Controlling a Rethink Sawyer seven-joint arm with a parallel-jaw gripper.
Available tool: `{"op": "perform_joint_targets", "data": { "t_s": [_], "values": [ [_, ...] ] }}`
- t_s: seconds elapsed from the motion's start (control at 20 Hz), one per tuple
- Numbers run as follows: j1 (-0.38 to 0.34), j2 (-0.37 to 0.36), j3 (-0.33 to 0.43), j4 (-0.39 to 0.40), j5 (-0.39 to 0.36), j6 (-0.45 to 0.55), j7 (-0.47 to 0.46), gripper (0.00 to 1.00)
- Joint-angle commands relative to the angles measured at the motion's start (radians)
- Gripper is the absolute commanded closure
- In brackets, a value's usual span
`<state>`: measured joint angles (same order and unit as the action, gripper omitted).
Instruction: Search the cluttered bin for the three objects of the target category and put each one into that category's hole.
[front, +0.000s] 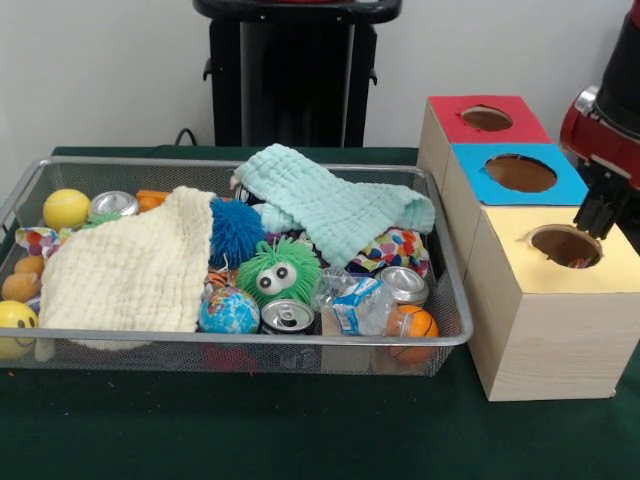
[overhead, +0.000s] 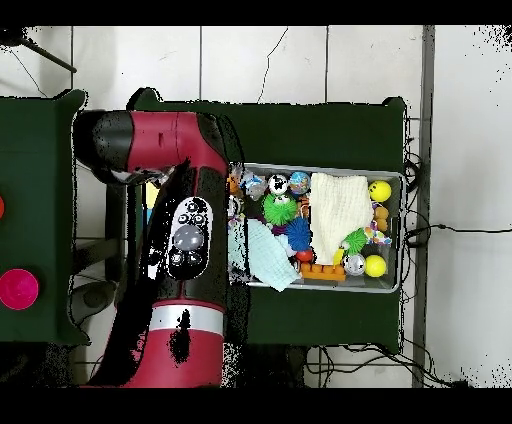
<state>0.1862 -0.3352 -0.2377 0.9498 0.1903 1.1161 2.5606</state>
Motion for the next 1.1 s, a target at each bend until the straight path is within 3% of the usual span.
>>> {"op": "perform_joint_targets", "data": {
  "t_s": [0.05,0.3,0.5,0.85,1.1],
  "values": [
    [-0.057,-0.024,0.025,-0.004,-0.009,0.127,0.07,1.0],
    [-0.11,0.018,0.061,0.006,-0.033,0.046,-0.026,1.0],
    [-0.155,0.01,0.083,0.044,-0.048,-0.001,-0.105,1.0],
    [-0.218,-0.01,0.119,0.044,-0.065,0.06,-0.208,1.0],
    [-0.241,-0.011,0.129,0.076,-0.084,0.025,-0.207,1.0]
  ]
}}
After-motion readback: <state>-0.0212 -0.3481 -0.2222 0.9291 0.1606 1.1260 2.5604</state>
